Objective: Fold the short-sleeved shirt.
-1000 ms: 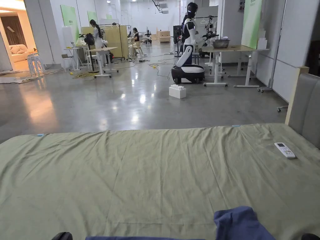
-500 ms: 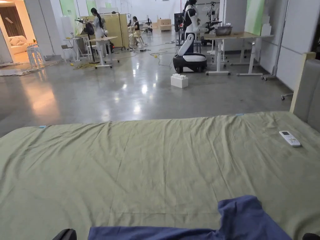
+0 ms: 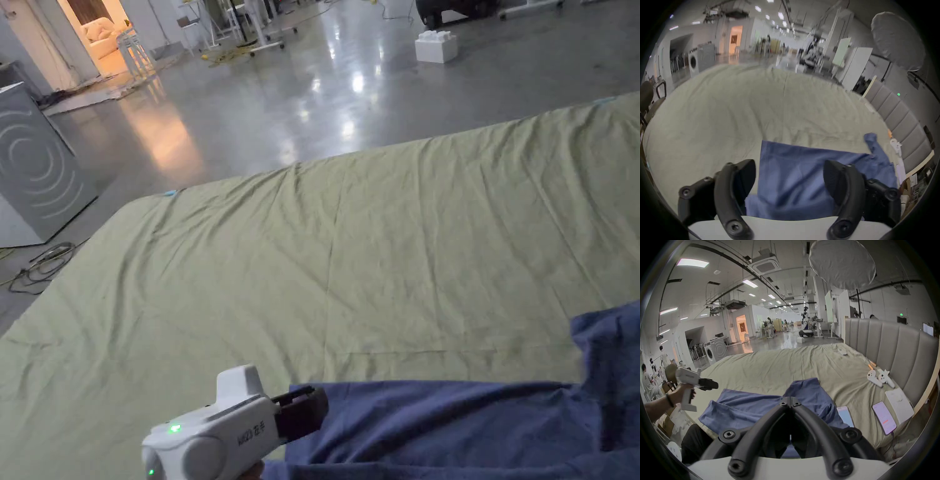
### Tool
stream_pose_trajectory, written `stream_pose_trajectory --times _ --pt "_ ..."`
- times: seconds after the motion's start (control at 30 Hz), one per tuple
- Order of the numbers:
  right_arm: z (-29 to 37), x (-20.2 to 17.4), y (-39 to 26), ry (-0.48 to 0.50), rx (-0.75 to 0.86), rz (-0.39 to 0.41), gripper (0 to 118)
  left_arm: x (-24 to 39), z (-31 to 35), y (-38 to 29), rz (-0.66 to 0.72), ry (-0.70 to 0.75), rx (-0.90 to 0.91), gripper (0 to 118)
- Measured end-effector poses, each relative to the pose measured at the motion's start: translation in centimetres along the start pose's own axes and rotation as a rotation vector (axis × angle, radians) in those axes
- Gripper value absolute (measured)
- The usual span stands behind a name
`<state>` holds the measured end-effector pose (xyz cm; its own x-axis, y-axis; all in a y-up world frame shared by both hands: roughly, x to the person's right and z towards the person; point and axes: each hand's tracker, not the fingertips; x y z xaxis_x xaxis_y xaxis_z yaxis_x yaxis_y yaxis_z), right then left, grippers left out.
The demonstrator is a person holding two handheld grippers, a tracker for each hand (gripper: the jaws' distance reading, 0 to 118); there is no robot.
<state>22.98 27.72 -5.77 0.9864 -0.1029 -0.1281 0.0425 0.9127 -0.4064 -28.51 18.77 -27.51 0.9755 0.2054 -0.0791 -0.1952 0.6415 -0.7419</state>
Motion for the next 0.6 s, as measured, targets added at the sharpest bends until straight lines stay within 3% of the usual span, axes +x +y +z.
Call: stream_pose_trajectory --times 0.13,0.2,0.27,0.43,0.5,0.6 --pt "-0.4 0.3 -0.7 -0.015 -0.037 0.004 0 -1.2 -6.7 0.6 -0.065 0.103 -0.074 86" --pt "-0.4 0.5 -0.9 -0.021 -0.056 0.007 0 -1.5 -8.5 0.7 -0.076 0.116 -0.069 79" --pt "-0.5 0.6 -1.2 -0.033 -0.077 0.015 0 -1.0 -9.1 0.5 -0.071 0.120 -0.077 58" --pt "-1.8 1.1 -1.5 -0.039 -0.126 0.024 0 1.8 -8.8 -0.1 -0.264 0.186 -0.101 12" --pt "-3.1 1.5 -0.9 -0.095 -0.141 0.069 1 3.2 -9.2 -0.2 -0.284 0.178 -0.132 10" --pt "-5.7 3.4 0.6 -0.096 -0.155 0.060 1 4.5 -10.4 -0.5 -0.400 0.239 -0.181 10"
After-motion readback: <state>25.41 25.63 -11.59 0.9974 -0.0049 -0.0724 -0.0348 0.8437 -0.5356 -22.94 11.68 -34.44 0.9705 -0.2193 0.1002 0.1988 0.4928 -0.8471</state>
